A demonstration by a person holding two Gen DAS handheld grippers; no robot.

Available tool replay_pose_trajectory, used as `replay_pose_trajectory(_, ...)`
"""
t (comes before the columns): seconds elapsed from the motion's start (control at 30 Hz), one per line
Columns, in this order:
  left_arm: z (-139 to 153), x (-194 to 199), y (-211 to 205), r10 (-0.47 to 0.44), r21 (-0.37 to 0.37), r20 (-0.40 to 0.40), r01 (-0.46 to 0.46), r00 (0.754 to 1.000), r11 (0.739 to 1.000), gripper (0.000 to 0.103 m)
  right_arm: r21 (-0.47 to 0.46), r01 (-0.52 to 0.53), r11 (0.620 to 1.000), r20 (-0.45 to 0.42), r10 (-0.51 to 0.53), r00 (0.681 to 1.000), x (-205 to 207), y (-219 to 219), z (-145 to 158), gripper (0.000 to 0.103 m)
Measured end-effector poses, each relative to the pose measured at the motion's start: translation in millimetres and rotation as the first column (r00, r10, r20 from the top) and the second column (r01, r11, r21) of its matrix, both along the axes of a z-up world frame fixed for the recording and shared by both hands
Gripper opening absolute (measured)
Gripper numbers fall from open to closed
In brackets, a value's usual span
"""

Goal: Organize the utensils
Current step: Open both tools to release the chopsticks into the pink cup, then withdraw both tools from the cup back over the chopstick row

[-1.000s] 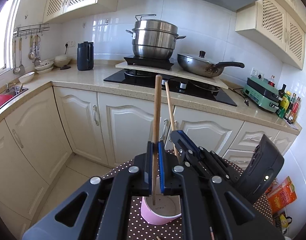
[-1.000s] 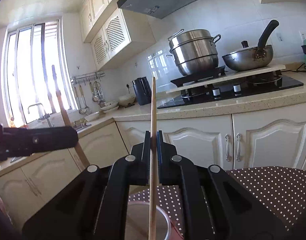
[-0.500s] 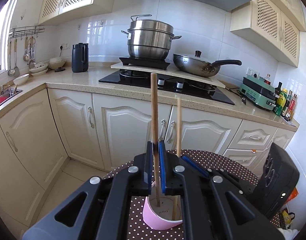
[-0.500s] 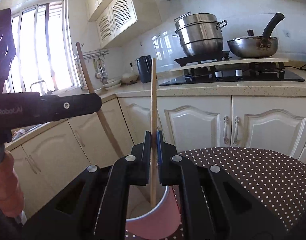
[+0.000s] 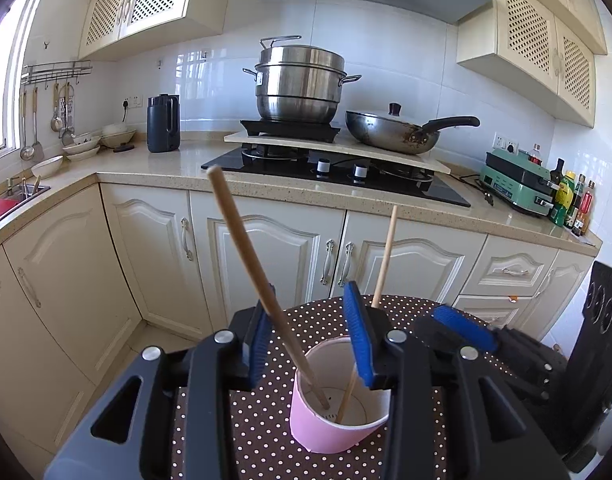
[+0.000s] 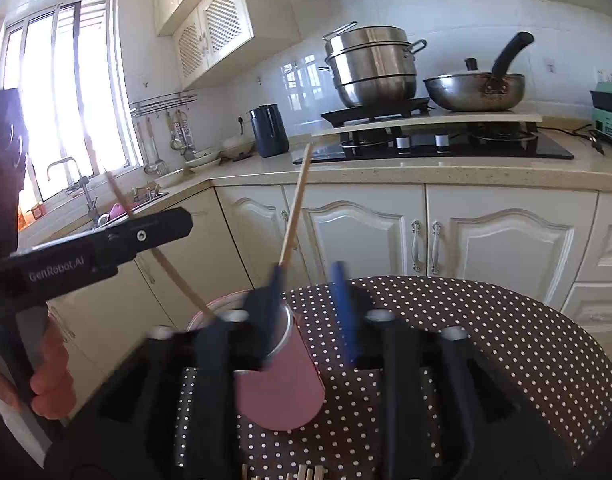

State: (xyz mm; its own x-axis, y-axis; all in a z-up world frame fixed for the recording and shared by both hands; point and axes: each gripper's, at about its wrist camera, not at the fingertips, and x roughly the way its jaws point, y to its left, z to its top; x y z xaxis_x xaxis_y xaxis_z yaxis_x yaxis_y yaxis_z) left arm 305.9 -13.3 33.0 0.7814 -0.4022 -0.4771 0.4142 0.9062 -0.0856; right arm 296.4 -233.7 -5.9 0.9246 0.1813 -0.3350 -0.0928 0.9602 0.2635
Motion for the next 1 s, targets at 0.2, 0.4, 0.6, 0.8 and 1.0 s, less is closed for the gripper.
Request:
replay_pose_trajectory(0.2, -3, -9, 2, 0.004, 0.007, -0.001, -0.004, 1.000, 1.000, 0.039, -0.006, 0.037, 0.999, 0.049, -0.036, 0.998, -23, -9, 13, 0.068)
replay_pose_trajectory(0.4, -2, -26, 6, -0.001, 0.005, 0.027, 0.000, 1.000, 1.000, 0.040, 0.025, 0.049, 0.999, 0.028, -0.049, 0.998, -37, -19, 22, 0.071)
replay_pose_trajectory(0.6, 1, -46, 9, -0.002, 0.000, 0.042, 0.002, 0.999, 1.000, 0.041, 0.028, 0.058, 0.998, 0.010, -0.058, 0.998, -59, -23, 25, 0.077)
replay_pose_trajectory(0.8, 0, -62, 10, 0.009, 0.010, 0.046, -0.010, 0.999, 1.000, 0.044, 0.033, 0.067, 0.997, -0.015, -0.066, 0.998, -74, -27, 24, 0.079)
replay_pose_trajectory(1.0, 4, -85, 16, 0.018, 0.005, 0.060, -0.018, 0.998, 1.000, 0.045, 0.039, 0.084, 0.996, -0.045, -0.082, 0.996, -94, -33, 14, 0.080)
